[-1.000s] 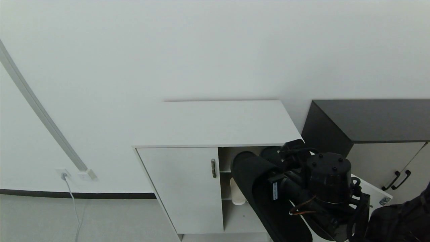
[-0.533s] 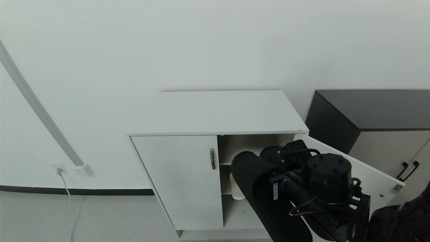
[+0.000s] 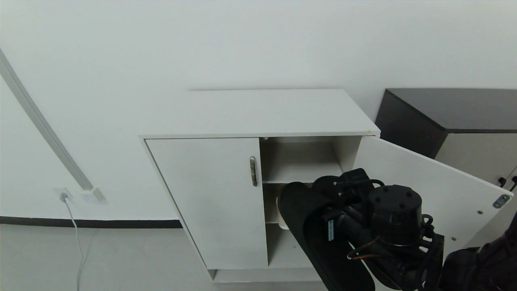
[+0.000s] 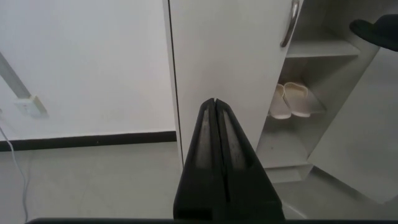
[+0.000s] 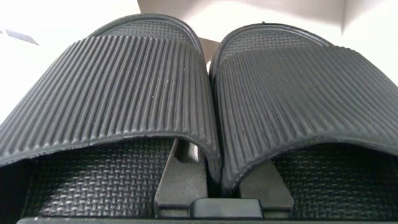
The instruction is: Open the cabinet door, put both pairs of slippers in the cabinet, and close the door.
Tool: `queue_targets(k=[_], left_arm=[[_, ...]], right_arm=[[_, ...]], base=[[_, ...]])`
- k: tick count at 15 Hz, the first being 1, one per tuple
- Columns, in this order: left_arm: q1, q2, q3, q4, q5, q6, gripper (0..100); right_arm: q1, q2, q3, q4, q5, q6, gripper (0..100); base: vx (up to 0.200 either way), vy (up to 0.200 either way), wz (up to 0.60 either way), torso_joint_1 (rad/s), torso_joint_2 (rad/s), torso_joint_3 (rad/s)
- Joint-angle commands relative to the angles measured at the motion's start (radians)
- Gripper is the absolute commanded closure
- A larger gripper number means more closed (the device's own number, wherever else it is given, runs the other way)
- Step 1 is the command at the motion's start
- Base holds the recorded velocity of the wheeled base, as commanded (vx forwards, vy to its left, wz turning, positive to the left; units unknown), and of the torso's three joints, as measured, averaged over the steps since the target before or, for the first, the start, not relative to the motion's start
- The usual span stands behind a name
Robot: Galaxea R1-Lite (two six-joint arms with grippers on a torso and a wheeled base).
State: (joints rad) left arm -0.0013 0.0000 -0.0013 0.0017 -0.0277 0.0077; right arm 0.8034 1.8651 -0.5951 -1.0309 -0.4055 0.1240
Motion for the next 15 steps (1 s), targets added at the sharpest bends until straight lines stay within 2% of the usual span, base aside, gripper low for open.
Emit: queue_targets(k=[1,9,15], left_arm=[[0.000,0.000,0.000,0.000,0.000,0.000,100],[0.000,0.000,0.000,0.000,0.000,0.000,100],[0.000,0.000,0.000,0.000,0.000,0.000,100]], right_arm=[[0.000,0.002,0.001,-0.003,0.001,0.000,100],[0.002,0.009,0.003,-0.012,0.001,-0.001,100],[0.000,0.023,0.006,-0.015,0.001,-0.001,100]], base=[[0.000,0.000,0.00,-0.188,0.51,0.315],[0.000,0.000,0.00,-0.154,0.48,0.328],[0.000,0.000,0.00,-0.085,0.45,0.357]])
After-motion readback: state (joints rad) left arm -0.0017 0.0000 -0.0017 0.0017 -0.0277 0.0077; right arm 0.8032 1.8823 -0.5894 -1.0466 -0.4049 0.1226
